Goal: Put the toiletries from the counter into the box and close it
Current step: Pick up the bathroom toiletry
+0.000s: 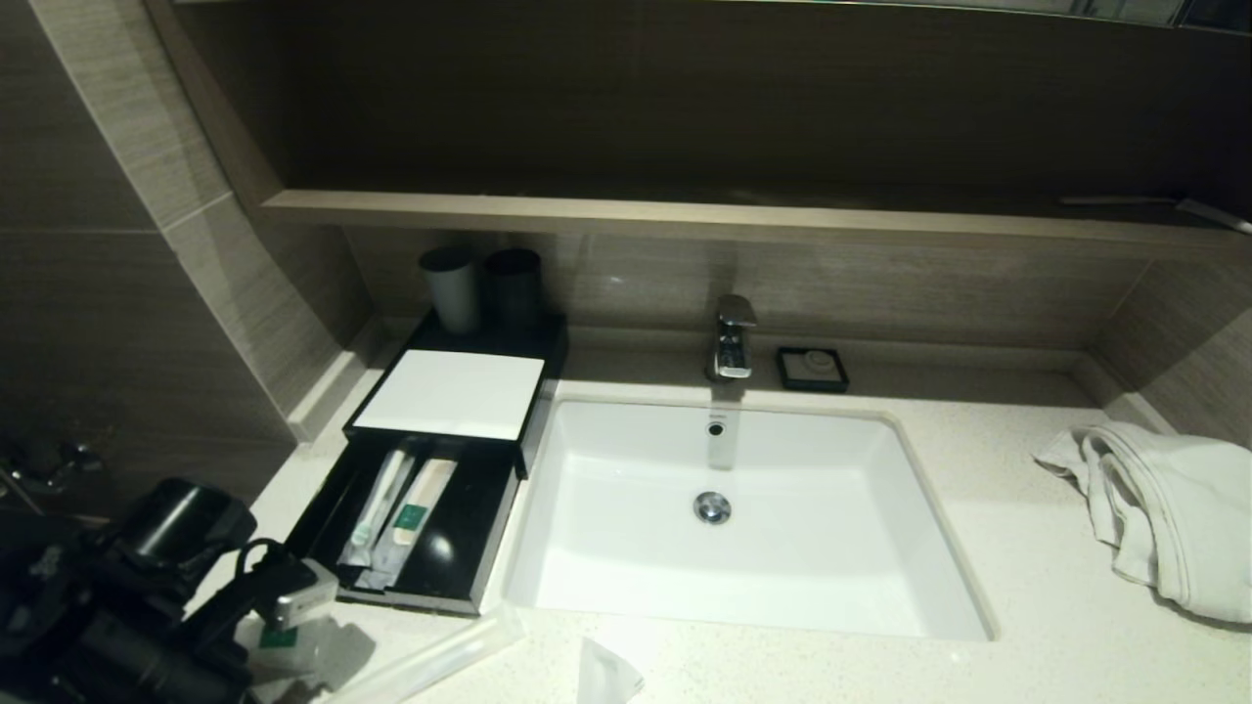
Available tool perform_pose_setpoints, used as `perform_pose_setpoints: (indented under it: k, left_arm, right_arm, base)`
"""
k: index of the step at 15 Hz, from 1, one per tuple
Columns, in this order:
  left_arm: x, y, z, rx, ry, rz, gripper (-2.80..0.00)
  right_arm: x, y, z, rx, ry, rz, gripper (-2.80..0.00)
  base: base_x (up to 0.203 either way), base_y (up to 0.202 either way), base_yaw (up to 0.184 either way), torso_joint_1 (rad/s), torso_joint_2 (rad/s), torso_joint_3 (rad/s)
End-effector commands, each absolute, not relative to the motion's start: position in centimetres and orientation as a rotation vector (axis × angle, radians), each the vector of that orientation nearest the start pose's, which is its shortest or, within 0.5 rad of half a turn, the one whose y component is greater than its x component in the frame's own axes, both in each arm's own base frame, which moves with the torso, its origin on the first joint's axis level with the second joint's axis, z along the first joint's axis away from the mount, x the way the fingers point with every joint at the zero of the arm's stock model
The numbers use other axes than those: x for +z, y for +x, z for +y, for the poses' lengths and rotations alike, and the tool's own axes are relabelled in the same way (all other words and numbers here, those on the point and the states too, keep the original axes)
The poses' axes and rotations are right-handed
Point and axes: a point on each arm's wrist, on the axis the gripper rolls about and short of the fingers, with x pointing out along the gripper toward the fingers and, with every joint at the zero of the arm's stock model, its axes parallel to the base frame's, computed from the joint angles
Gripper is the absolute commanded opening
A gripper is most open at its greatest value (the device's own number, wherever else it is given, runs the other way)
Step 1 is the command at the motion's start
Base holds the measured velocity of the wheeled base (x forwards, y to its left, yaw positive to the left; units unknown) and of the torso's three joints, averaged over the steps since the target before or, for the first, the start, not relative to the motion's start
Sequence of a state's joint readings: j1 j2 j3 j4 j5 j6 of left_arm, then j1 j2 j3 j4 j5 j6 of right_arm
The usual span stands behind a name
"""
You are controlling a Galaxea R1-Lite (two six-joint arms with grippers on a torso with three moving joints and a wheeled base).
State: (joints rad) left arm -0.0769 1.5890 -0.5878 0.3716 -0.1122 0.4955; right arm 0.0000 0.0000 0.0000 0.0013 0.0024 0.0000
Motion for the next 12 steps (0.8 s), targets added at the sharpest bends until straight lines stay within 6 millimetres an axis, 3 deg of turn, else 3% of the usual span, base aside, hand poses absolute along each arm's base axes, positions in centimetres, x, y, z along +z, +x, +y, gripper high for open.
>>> perform_pose_setpoints:
  k: [1, 12]
  left_arm:
    - [8.76, 18.45, -1.88, -0.493, 0.414, 1.314, 0.00]
    - [8.45, 18.94, -2.15, -0.498, 0.426, 1.304, 0.00]
  right_arm:
    - [7.53, -2.28, 0.01, 0.003, 0.000, 0.002, -2.80]
    - [7.53, -2.28, 0.01, 0.003, 0.000, 0.002, -2.80]
  base:
    - [0.000, 0.000, 0.000, 0.000, 0.00, 0.000]
    - [0.000, 0.000, 0.000, 0.000, 0.00, 0.000]
